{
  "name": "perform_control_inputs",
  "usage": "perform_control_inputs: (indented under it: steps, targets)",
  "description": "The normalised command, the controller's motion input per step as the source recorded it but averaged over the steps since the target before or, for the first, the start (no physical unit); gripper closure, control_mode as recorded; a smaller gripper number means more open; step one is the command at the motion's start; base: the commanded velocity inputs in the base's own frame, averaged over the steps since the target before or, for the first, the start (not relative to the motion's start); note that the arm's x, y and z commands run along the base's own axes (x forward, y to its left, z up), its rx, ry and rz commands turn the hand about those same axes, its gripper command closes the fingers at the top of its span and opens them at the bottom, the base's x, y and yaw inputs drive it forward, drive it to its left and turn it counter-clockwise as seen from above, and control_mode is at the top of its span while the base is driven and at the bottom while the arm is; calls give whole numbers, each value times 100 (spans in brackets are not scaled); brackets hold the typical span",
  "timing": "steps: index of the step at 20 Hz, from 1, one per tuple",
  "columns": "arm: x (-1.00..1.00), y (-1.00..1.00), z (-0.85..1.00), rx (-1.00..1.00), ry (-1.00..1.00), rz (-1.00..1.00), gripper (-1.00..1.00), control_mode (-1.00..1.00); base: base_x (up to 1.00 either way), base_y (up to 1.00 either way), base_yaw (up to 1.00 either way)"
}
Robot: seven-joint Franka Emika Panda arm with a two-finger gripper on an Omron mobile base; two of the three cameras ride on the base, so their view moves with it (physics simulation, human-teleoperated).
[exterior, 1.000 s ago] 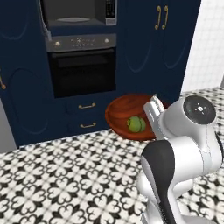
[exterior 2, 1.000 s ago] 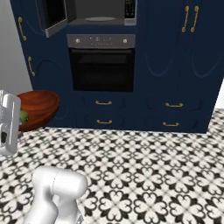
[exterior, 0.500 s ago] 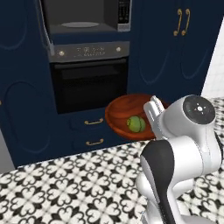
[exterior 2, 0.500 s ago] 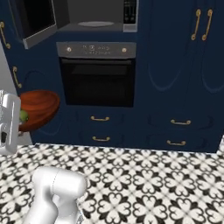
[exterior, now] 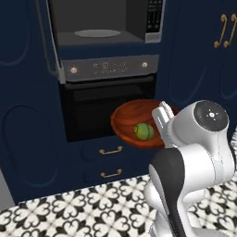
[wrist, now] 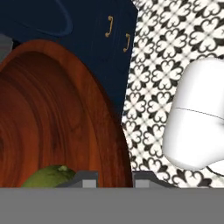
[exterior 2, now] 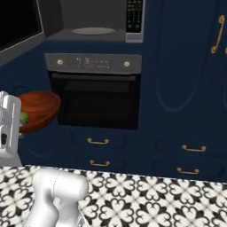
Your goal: Pick the lime from the sink and place it in the bowl. Then pick the bowl and place it in the microwave. Then close the microwave door and press the start button.
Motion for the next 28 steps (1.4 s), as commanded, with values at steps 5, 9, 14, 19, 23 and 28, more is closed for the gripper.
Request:
perform_control_inputs:
  steps: [5,9,14,19,23,28]
  targets:
    - [0,0,0,0,0,0,100,100,82,-3,9]
    - [0,0,0,0,0,0,100,100,84,0,9]
    - [0,0,0,0,0,0,100,100,44,2,4]
    - [0,0,0,0,0,0,100,100,87,0,0]
    - [0,0,0,0,0,0,100,100,68,4,3]
    - [0,0,0,0,0,0,100,100,47,2,2]
